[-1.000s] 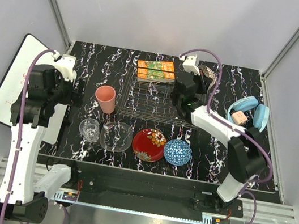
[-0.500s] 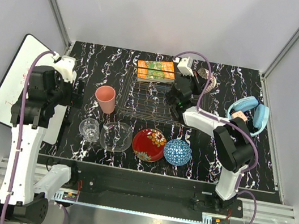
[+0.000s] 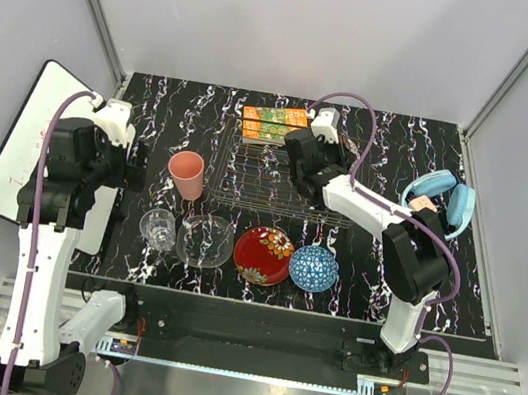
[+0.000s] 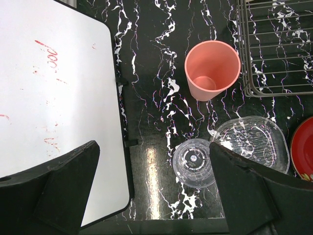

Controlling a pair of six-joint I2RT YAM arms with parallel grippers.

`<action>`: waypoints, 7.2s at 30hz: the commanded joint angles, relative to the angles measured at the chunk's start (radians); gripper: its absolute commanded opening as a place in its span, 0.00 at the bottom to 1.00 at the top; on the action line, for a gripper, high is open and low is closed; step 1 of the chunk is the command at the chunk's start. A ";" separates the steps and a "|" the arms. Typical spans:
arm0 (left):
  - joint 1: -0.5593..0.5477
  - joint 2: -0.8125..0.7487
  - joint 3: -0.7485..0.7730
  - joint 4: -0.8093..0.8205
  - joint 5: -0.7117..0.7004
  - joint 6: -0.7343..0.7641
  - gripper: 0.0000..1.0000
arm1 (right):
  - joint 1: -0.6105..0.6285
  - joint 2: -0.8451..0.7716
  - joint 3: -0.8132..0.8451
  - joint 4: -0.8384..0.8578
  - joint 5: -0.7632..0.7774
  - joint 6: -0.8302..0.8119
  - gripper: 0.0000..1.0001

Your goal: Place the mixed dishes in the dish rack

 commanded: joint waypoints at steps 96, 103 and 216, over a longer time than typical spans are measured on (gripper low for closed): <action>-1.382 1.017 0.352 0.167 -0.251 -0.009 0.99 | -0.070 -1.231 -0.243 -0.840 -0.341 0.861 0.82; -1.393 1.089 0.384 0.173 -0.211 -0.023 0.99 | -0.070 -1.235 -0.240 -0.838 -0.329 0.838 0.81; -0.713 1.242 0.327 1.156 0.720 -1.236 0.02 | -0.070 -1.123 -0.259 -0.773 -0.336 0.731 0.64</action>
